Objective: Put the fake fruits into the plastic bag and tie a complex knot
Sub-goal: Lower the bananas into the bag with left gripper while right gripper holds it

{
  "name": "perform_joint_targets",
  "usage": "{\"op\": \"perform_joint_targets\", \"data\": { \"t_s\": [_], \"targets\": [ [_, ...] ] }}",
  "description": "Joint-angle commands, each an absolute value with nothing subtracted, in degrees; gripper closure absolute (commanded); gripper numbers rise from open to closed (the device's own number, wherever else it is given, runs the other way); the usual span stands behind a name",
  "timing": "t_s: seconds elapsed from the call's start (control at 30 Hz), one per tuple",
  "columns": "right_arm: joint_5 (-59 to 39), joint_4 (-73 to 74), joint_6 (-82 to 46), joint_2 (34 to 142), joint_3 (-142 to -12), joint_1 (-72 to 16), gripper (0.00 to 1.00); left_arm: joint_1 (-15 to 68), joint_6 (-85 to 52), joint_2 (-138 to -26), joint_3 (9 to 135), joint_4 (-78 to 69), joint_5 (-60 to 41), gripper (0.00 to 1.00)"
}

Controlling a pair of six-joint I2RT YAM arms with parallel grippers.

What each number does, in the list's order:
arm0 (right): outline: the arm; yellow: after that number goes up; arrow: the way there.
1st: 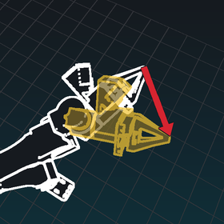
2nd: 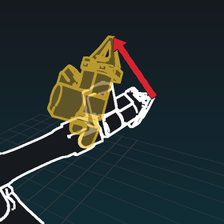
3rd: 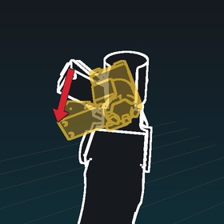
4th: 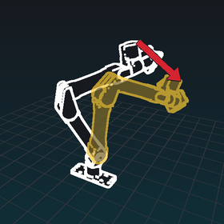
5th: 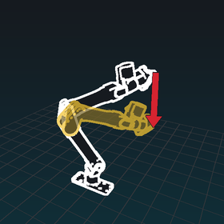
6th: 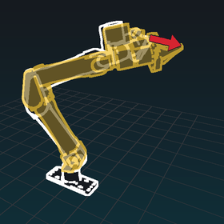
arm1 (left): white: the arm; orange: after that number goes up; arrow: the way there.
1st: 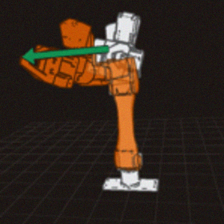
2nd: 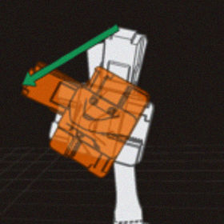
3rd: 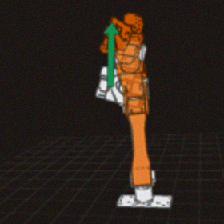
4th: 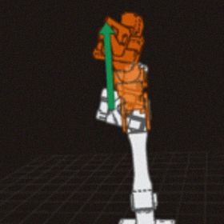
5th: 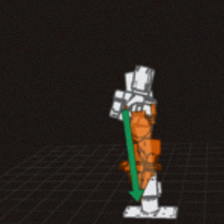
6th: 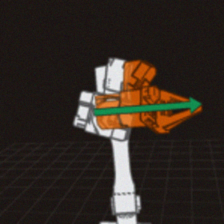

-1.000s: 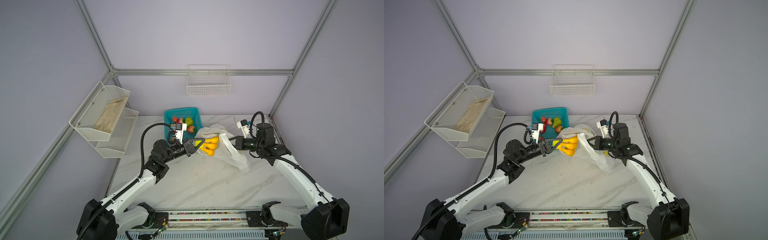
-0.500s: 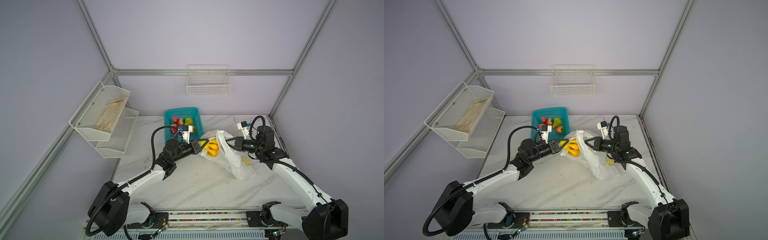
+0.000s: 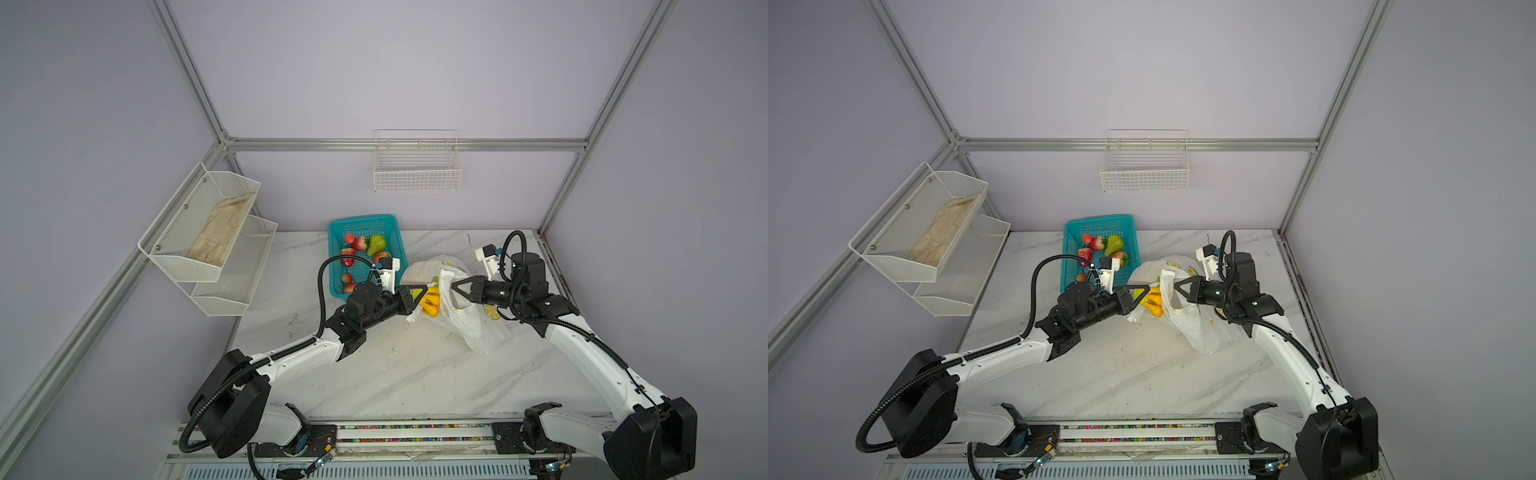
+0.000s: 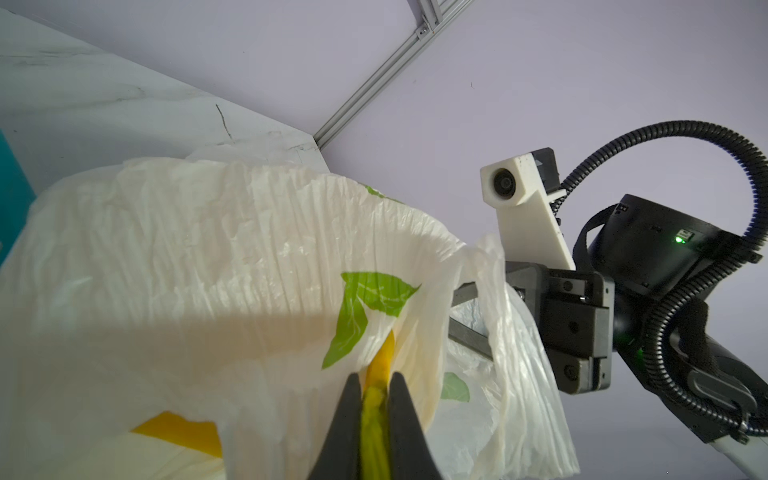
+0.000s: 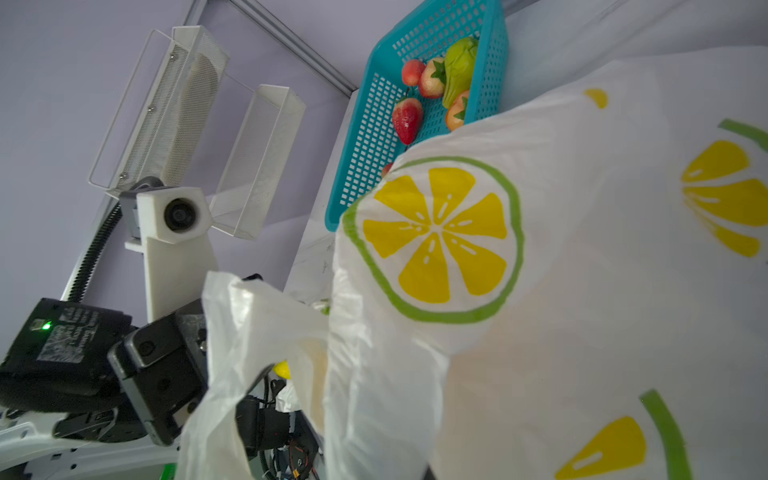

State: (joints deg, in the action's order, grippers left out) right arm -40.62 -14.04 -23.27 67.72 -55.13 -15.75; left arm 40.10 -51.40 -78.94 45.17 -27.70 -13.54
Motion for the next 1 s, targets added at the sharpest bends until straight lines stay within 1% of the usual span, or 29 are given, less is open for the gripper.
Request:
{"op": "perform_joint_targets", "data": {
  "t_s": [0.0, 0.1, 0.2, 0.27, 0.33, 0.5, 0.7, 0.8, 0.9, 0.97],
  "targets": [
    [-35.28, -19.71, -17.54, 68.50, -56.97, -15.82, 0.95, 38.77, -51.96, -76.36, 46.60, -27.92, -7.19, 1.00],
    [-36.87, -18.08, -17.49, 68.43, -55.84, -16.05, 0.95, 38.04, -55.17, -75.92, 45.52, -29.83, -5.65, 1.00],
    [-36.47, -18.26, -16.38, 68.67, -55.59, -16.30, 0.95, 37.37, -58.82, -76.55, 44.57, -33.70, -5.43, 1.00],
    [-36.10, -18.43, -15.98, 69.03, -55.63, -16.35, 0.95, 37.35, -59.43, -77.52, 45.22, -34.95, -6.23, 1.00],
    [-36.92, -17.41, -16.51, 69.32, -55.47, -16.46, 0.95, 37.44, -58.55, -79.12, 47.55, -33.03, -9.16, 1.00],
    [-39.61, -13.79, -19.46, 69.96, -55.88, -16.70, 0.95, 40.07, -51.23, -84.37, 53.07, -26.70, -14.67, 1.00],
    [-38.76, -11.09, -25.18, 69.71, -55.84, -16.65, 0.95, 43.95, -40.04, -86.53, 55.01, -18.80, -13.93, 1.00],
    [-39.35, -7.46, -29.49, 69.21, -54.28, -16.56, 0.95, 45.11, -36.77, -88.24, 55.10, -18.04, -13.62, 1.00],
    [-40.25, -2.74, -34.34, 68.69, -51.83, -16.64, 0.95, 46.09, -35.07, -90.26, 56.08, -19.10, -15.66, 1.00],
    [-40.52, -1.58, -35.40, 68.68, -50.53, -16.65, 0.95, 46.89, -33.83, -91.32, 56.90, -20.22, -16.52, 1.00]
  ]
}}
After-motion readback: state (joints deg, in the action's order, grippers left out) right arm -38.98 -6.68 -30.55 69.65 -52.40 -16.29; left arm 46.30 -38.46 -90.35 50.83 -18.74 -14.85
